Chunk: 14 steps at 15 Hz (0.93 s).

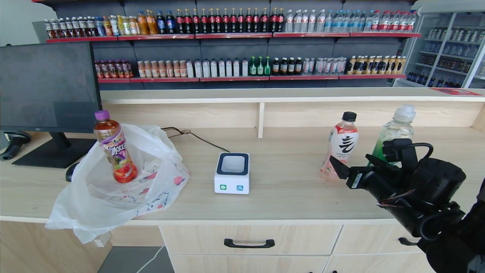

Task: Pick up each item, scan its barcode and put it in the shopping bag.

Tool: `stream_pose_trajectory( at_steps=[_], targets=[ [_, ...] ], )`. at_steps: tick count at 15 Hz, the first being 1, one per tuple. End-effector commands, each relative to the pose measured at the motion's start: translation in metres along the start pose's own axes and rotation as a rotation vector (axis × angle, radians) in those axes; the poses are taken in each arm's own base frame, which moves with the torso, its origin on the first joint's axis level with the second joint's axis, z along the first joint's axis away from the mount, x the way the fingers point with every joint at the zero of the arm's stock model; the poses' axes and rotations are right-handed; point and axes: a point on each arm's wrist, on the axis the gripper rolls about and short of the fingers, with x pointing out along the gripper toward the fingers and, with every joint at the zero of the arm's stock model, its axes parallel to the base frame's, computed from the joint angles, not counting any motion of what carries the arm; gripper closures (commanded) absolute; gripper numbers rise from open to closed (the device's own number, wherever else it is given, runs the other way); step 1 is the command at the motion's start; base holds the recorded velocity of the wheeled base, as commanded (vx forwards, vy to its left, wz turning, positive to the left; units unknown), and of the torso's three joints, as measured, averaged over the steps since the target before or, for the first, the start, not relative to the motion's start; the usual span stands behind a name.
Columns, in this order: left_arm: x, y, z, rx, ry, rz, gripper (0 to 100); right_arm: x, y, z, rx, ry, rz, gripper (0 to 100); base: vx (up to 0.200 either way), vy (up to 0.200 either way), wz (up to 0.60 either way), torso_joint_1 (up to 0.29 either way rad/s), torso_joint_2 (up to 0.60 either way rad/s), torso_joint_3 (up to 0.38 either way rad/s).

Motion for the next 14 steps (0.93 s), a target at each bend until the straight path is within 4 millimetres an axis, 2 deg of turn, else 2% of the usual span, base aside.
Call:
stream_pose_trajectory(
  at_steps=[1,7,12,14],
  targets=[
    [0.000,0.000,0.000,-0.001,-0.001,0.000,0,0.013,-0.007,-0.010,-0.009,0.018,0.001,0,0.000,0.000,0.00,0.000,0.00,0.000],
    [0.000,0.000,0.000,-0.001,-0.001,0.000,0,0.027,-0.009,-0.012,-0.008,0.002,0.009,0,0.000,0.000,0.00,0.000,0.00,0.000],
    [0.000,0.000,0.000,-0.001,-0.002,0.000,0,0.054,-0.007,-0.015,-0.005,-0.044,0.019,0,0.000,0.000,0.00,0.000,0.00,0.000],
    [0.000,0.000,0.000,-0.001,-0.004,0.000,0,0.058,-0.006,-0.020,-0.005,-0.036,0.018,0,0.000,0.000,0.00,0.000,0.00,0.000]
  ],
)
